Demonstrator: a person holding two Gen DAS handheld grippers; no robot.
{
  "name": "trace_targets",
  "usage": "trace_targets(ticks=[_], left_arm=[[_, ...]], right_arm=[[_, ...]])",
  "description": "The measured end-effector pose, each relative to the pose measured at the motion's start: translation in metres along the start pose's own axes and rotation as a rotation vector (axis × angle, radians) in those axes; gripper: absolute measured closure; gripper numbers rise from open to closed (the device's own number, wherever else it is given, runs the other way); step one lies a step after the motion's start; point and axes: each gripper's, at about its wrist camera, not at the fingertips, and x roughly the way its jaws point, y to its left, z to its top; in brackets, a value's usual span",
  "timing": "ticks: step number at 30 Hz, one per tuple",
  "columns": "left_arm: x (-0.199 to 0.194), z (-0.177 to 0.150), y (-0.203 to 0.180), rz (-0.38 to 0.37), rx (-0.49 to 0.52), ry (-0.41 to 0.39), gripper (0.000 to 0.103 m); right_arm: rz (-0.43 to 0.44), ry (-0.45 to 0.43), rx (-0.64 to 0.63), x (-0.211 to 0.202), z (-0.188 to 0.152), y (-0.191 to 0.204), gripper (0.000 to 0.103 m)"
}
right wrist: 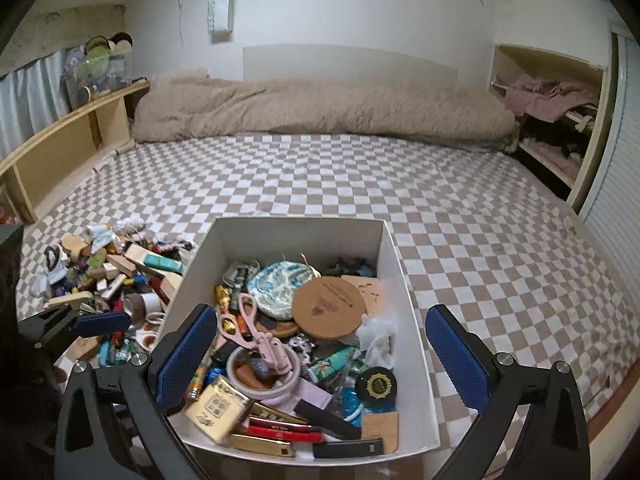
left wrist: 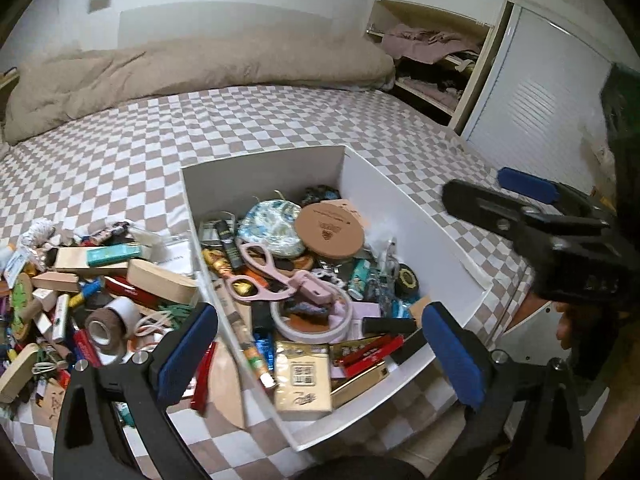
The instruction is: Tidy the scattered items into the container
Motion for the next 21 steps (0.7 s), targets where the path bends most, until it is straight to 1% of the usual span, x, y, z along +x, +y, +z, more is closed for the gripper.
trace_targets(ticks=[5, 10, 18, 21], left_arm=[[-0.013, -0.005, 0.016, 0.004, -0.027, -0.034, 0.000], [-0.028, -0.010, 0.030, 0.008, -0.045, -0.068, 0.000], [-0.048, -0.024, 0.044, 0.048, -0.022, -0.105, 0.000], [-0.053, -0.029, 0.047, 0.042, -0.003, -0.113, 0.000]], right_arm=[[-0.004, -0.028, 0.012, -0.011, -0.007, 0.008, 0.000], [0.016, -0.039, 0.048, -0.018, -0.020, 0.012, 0.000], [-0.029, -0.076, 0.047, -0.030, -0.040, 0.028, 0.000], [-0.038, -0.072, 0.031, -0.031, -0.047, 0.036, 0.000]])
